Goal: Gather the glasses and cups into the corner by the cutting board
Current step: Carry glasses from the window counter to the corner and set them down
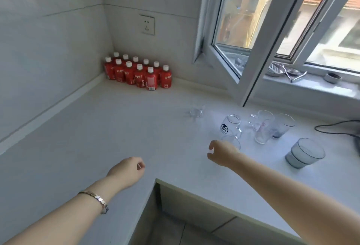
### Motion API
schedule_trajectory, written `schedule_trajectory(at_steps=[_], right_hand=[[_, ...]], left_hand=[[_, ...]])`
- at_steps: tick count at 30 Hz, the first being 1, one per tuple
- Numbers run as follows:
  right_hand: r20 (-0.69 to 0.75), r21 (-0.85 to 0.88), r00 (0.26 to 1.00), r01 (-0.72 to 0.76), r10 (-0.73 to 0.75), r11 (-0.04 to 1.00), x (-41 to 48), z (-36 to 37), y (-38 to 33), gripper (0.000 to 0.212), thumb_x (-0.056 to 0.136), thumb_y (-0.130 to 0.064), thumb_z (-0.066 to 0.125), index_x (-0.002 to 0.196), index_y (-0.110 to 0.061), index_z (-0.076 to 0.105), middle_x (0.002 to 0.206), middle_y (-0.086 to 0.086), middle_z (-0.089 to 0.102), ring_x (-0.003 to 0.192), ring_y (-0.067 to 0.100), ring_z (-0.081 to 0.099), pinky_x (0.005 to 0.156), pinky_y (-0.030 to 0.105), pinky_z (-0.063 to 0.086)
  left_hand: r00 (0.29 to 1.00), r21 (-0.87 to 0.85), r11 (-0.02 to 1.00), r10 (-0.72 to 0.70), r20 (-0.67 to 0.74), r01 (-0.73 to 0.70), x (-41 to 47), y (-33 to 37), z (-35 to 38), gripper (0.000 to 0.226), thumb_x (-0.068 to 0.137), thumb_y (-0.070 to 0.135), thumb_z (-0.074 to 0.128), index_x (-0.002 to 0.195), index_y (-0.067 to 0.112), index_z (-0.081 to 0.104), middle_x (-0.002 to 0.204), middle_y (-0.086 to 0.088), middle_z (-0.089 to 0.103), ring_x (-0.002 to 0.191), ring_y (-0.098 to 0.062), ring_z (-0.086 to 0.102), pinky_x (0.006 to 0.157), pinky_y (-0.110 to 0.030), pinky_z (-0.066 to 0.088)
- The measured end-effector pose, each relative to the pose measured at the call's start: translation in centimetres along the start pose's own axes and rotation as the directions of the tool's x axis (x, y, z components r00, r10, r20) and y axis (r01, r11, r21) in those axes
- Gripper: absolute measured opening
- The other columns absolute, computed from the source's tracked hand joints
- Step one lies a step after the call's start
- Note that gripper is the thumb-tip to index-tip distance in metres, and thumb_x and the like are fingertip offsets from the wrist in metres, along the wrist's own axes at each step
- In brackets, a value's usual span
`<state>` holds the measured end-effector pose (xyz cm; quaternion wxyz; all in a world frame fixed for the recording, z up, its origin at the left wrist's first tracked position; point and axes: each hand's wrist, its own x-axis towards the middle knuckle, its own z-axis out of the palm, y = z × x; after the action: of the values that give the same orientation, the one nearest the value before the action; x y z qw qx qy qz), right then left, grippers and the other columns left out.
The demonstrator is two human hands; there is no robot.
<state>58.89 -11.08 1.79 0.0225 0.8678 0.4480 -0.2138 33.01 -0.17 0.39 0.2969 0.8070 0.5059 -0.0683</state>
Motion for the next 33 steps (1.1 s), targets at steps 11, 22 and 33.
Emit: schedule_trajectory(at_steps=[11, 22, 33], right_hand=[[-0.146, 0.344, 0.947, -0.222, 0.285, 0.912, 12.4, -2.4, 8.9, 0.086, 0.078, -0.033, 0.071, 0.145, -0.008, 0.022, 0.147, 0.012, 0.032, 0.137, 0.027, 0.032, 0.108, 0.034, 0.032], [-0.12, 0.462, 0.946, -0.214, 0.3, 0.861, 16.8, -2.3, 8.9, 0.073, 0.071, -0.036, 0.078, 0.133, -0.018, 0.044, 0.136, -0.004, 0.05, 0.123, 0.016, 0.051, 0.095, 0.027, 0.041], [-0.174, 0.433, 0.935, -0.209, 0.309, 0.877, 17.2, -3.1, 6.6, 0.069, 0.067, -0.055, 0.073, 0.12, -0.02, 0.044, 0.122, -0.006, 0.056, 0.112, 0.016, 0.056, 0.08, 0.024, 0.04]], left_hand=[[0.984, 0.085, 0.989, 0.109, 0.138, -0.121, 15.1, 9.6, -0.6, 0.028, 0.091, 0.022, 0.047, 0.114, 0.016, 0.062, 0.119, -0.002, 0.065, 0.11, -0.021, 0.061, 0.094, -0.028, 0.047], [0.969, -0.056, 0.97, 0.24, 0.065, -0.237, 28.8, 17.4, 0.0, 0.062, 0.08, 0.028, 0.063, 0.135, 0.02, 0.036, 0.146, -0.005, 0.036, 0.13, -0.025, 0.044, 0.101, -0.037, 0.043], [0.983, -0.056, 0.982, 0.181, 0.011, -0.18, 33.6, 21.7, 1.5, 0.084, 0.068, 0.039, 0.076, 0.136, 0.013, 0.033, 0.141, -0.007, 0.041, 0.127, -0.026, 0.048, 0.1, -0.036, 0.044]])
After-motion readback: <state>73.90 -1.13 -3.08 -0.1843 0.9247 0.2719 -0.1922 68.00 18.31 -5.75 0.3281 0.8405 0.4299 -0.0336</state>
